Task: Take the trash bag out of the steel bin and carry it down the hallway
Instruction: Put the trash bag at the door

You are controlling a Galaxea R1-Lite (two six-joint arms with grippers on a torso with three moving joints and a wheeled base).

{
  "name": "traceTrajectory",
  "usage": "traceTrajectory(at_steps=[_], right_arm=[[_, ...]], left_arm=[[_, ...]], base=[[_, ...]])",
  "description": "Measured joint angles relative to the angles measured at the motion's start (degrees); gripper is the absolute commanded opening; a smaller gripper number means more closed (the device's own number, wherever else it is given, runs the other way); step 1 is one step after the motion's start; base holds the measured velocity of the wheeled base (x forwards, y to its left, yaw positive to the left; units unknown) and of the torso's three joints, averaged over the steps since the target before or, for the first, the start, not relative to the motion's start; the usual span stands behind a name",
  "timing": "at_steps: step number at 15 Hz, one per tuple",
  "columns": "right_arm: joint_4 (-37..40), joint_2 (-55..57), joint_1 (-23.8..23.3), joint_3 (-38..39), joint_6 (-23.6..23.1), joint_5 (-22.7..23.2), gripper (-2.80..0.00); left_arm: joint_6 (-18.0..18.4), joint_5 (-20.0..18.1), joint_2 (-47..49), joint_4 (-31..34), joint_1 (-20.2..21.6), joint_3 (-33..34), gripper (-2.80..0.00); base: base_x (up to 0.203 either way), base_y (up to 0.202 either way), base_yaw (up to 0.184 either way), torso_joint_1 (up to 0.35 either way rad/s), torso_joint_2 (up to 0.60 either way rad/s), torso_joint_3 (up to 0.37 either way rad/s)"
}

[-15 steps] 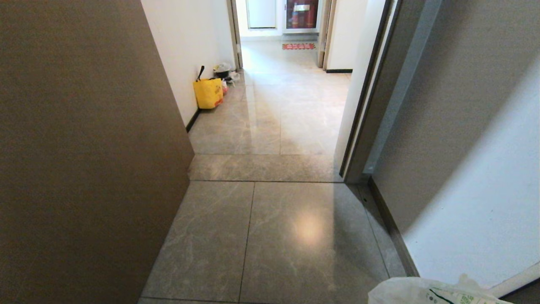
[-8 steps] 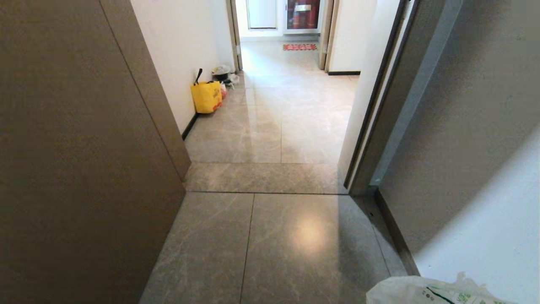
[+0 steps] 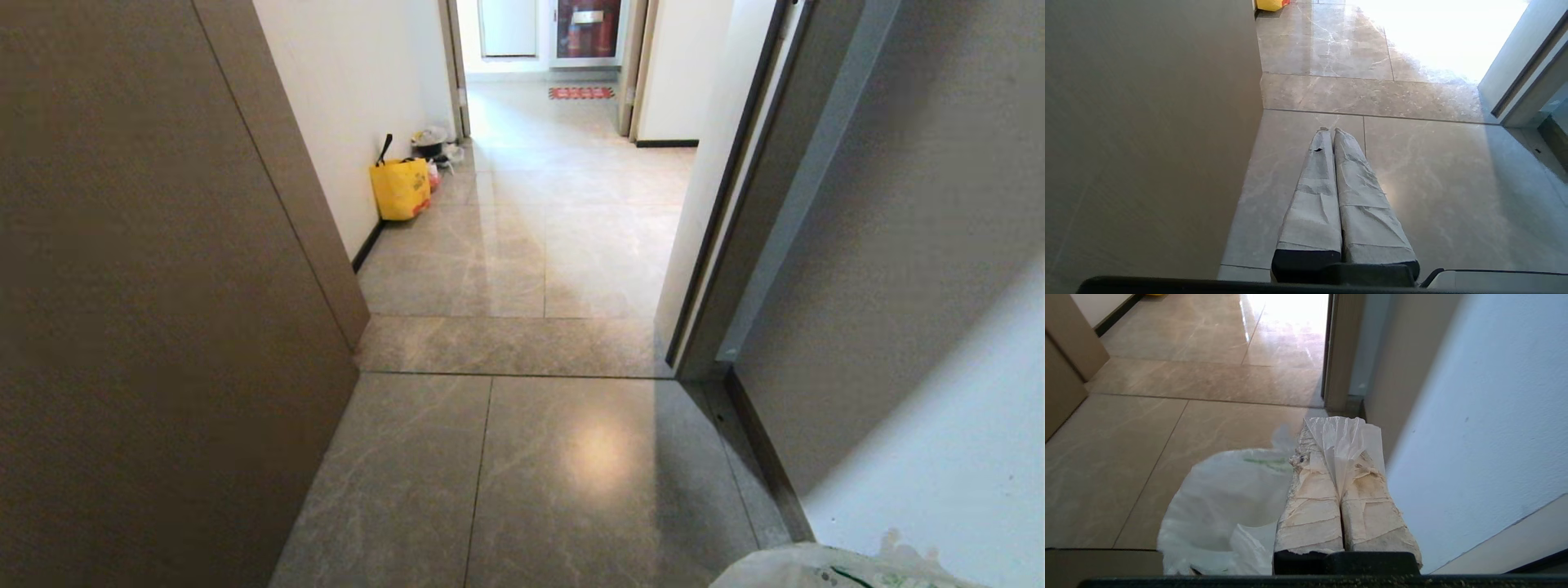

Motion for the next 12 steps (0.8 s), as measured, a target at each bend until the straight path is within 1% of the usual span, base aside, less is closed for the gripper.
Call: traceTrajectory(at_steps=[2, 5, 7, 12], right_arm=[[-0.04, 0.0, 0.0, 0.0, 0.05, 0.01, -2.8], [-0.02, 0.0, -0.01, 0.0, 0.0, -0.01, -2.8], [0.01, 0.0, -0.01, 0.0, -0.02, 0.0, -2.8], [0.0, 0.0, 0.0, 0.0, 0.0, 0.0, -2.8]], left_arm=[[-0.02, -0.02, 0.0, -0.03, 0.02, 0.0, -2.8], [-0.04, 0.01, 0.0, 0.0, 0.0, 0.0, -2.8], [0.02, -0.01, 0.0, 0.02, 0.01, 0.0, -2.8], [0.13, -0.02, 0.0, 0.05, 0.02, 0.0, -2.8]], base=[[-0.001, 0.107, -0.008, 0.001, 0.0, -0.001], [0.0, 0.194, 0.0, 0.003, 0.0, 0.0], [0.0, 0.129, 0.007, 0.002, 0.01, 0.0], [0.0, 0.011, 0.0, 0.0, 0.0, 0.0]])
